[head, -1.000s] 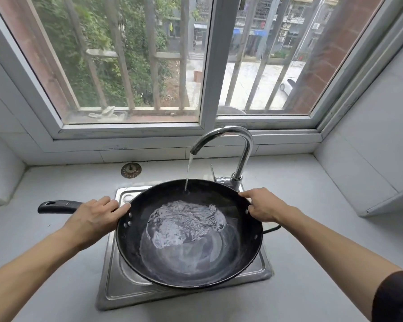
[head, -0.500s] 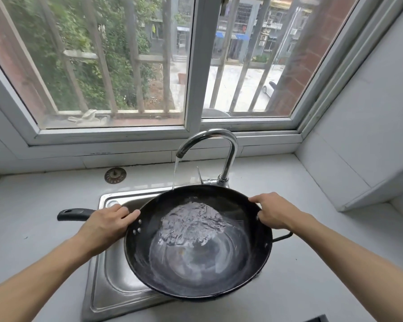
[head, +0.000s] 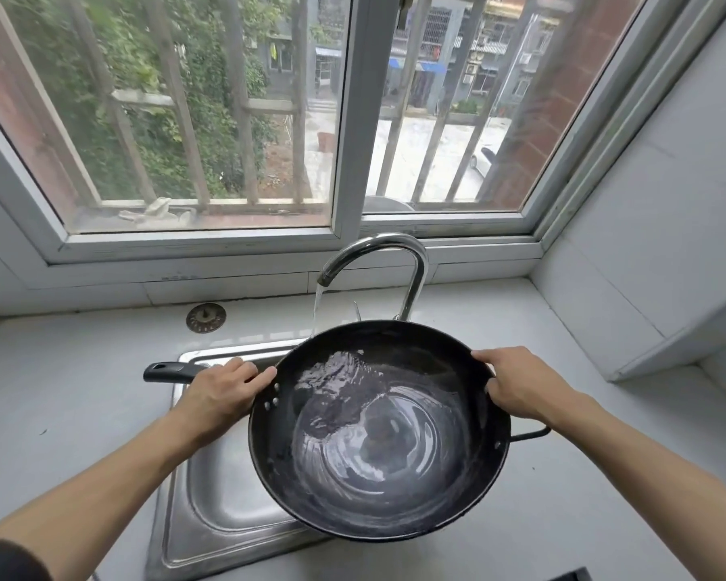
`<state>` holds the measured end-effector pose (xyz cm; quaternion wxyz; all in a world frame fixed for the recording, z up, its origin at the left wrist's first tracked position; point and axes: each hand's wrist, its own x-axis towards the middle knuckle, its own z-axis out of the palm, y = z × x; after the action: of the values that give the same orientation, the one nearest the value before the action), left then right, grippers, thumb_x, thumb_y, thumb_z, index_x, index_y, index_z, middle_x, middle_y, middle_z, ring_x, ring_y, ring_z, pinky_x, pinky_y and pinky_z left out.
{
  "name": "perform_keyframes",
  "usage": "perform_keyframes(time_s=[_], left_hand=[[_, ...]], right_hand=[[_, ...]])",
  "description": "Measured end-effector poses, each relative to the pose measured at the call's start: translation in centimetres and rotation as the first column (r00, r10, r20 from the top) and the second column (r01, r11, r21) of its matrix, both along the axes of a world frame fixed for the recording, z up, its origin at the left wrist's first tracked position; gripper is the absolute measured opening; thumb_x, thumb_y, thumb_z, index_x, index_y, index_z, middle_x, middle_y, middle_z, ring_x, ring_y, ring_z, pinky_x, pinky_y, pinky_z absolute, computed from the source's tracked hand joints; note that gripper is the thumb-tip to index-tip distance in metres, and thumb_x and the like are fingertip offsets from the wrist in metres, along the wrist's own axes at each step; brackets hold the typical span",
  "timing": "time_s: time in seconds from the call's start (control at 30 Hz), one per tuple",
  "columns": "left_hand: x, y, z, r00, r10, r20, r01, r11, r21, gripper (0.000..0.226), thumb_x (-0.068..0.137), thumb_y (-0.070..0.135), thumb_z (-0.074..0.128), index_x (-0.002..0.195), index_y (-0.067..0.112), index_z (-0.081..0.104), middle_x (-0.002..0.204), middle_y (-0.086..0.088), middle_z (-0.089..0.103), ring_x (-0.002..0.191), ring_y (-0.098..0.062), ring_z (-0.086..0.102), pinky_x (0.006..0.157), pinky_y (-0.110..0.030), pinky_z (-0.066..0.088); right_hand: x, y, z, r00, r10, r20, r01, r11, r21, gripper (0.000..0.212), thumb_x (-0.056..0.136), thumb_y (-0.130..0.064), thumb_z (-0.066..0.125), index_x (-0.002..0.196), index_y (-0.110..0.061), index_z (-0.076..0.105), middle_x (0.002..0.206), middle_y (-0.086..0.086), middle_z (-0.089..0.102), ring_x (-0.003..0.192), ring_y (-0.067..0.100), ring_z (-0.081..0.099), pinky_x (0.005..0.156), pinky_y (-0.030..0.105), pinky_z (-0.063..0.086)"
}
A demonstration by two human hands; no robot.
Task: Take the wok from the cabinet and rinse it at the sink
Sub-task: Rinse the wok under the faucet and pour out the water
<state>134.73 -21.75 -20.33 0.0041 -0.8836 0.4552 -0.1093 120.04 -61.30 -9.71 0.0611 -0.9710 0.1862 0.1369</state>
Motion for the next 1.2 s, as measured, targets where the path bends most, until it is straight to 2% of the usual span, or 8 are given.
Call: perform_keyframes(time_s=[0.3,0.37,0.53,0.63,0.7,0.9,1.07,1.2], left_hand=[[1.6,-1.2,0.8,0.999,-0.036,-0.018,0.036,0.999,-0.003,0.046,0.070,0.007,0.063,0.115,0.016,0.064,0.075,-0.003,0.061,0.065,-0.026,0.059,0.045,-0.031,0.051],[1.9,-1.3,1.0,0.999,-0.048,-0.008,0.047,0.999,-0.012,0.044,0.074,0.010,0.052,0.117,0.018,0.056,0.074,-0.004,0.062,0.064,-0.027,0.059,0.044,-0.031,0.051],[1.8,-1.1,2.0,0.997,-0.051,0.058,0.052,0.999,-0.015,0.034,0.086,0.017,0.038,0.109,0.011,0.062,0.070,-0.007,0.061,0.060,-0.028,0.059,0.046,-0.032,0.050],[1.4,-0.6,2.4,0.994,-0.047,0.103,0.055,0.996,-0.072,0.051,0.100,0.022,0.017,0.103,0.004,0.064,0.065,-0.008,0.060,0.056,-0.029,0.058,0.045,-0.033,0.047],[1.1,0.1,2.8,0.992,-0.041,0.123,0.049,0.997,-0.062,0.043,0.092,0.017,0.026,0.098,0.002,0.066,0.065,-0.008,0.060,0.056,-0.029,0.058,0.045,-0.033,0.047],[0.6,3.9,2.0,0.999,0.036,0.036,-0.039,0.996,0.084,0.031,0.080,0.024,0.040,0.090,0.010,0.066,0.071,-0.004,0.060,0.062,-0.026,0.056,0.048,-0.036,0.051],[0.8,6.6,1.4,0.987,0.156,-0.030,-0.151,0.981,0.124,0.031,0.061,0.020,0.077,0.085,0.011,0.061,0.073,-0.005,0.057,0.063,-0.026,0.053,0.047,-0.038,0.048],[1.0,8.6,0.9,0.979,0.202,-0.013,-0.199,0.970,0.141,0.016,0.067,0.021,0.065,0.079,0.012,0.058,0.067,-0.005,0.056,0.055,-0.028,0.052,0.045,-0.036,0.045]], right_hand=[[-0.4,-0.9,-0.3,0.999,-0.033,0.031,0.033,0.999,0.002,0.062,0.083,-0.009,0.047,0.142,-0.026,0.050,0.132,0.003,0.063,0.117,0.025,0.060,0.091,0.036,0.053],[-0.5,-1.0,-0.6,0.998,-0.040,0.051,0.040,0.999,0.003,0.060,0.082,-0.008,0.048,0.140,-0.026,0.053,0.127,0.003,0.065,0.112,0.025,0.061,0.088,0.036,0.054],[-0.5,-0.8,-1.7,0.991,-0.037,0.131,0.030,0.998,0.054,0.053,0.082,-0.007,0.051,0.132,-0.024,0.057,0.095,0.001,0.071,0.091,0.024,0.064,0.073,0.033,0.052],[-0.4,-0.2,-2.7,0.987,0.012,0.162,-0.021,0.998,0.055,0.057,0.084,-0.008,0.053,0.139,-0.023,0.047,0.069,-0.006,0.056,0.075,0.022,0.056,0.062,0.030,0.040],[0.0,0.3,-3.3,0.981,0.033,0.190,-0.047,0.997,0.069,0.058,0.085,-0.008,0.053,0.140,-0.023,0.044,0.063,-0.007,0.050,0.068,0.021,0.052,0.060,0.030,0.037],[1.8,2.0,-4.8,0.962,0.096,0.255,-0.129,0.985,0.118,0.061,0.085,-0.006,0.054,0.144,-0.022,0.046,0.087,0.011,0.067,0.088,0.031,0.060,0.074,0.035,0.047],[3.4,4.2,-5.7,0.947,0.143,0.289,-0.198,0.965,0.171,0.062,0.085,-0.005,0.052,0.141,-0.031,0.047,0.077,0.013,0.060,0.082,0.033,0.056,0.076,0.041,0.049],[5.2,5.8,-6.3,0.933,0.137,0.334,-0.207,0.961,0.184,0.064,0.089,-0.006,0.053,0.145,-0.035,0.040,0.078,0.010,0.054,0.081,0.029,0.051,0.076,0.041,0.047]])
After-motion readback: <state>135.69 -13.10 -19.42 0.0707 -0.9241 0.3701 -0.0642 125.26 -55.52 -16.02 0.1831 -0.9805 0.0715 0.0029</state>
